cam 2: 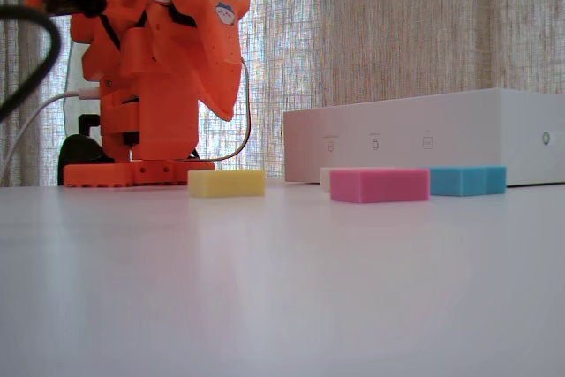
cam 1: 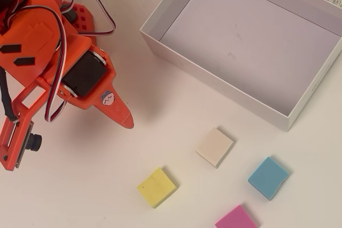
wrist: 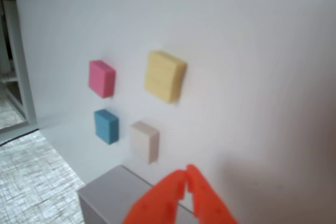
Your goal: Grasp the yellow cuboid and put it in the bin.
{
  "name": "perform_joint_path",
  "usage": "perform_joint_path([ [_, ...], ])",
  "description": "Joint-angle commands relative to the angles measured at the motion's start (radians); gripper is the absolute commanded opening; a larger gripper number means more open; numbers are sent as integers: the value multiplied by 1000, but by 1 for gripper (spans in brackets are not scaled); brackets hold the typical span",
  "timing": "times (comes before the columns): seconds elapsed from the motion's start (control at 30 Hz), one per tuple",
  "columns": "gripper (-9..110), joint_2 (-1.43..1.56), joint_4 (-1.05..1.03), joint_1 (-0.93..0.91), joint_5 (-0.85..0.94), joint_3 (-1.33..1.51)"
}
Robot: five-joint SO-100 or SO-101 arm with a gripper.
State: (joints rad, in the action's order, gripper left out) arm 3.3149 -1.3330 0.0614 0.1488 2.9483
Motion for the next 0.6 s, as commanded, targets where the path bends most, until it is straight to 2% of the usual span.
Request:
perform_joint_path([
  [0.0, -8, -6, 2, 9, 15, -3],
  [0.47, -8, -6, 2, 9, 12, -3],
  [0.57, 0, -6, 3, 8, 12, -3],
])
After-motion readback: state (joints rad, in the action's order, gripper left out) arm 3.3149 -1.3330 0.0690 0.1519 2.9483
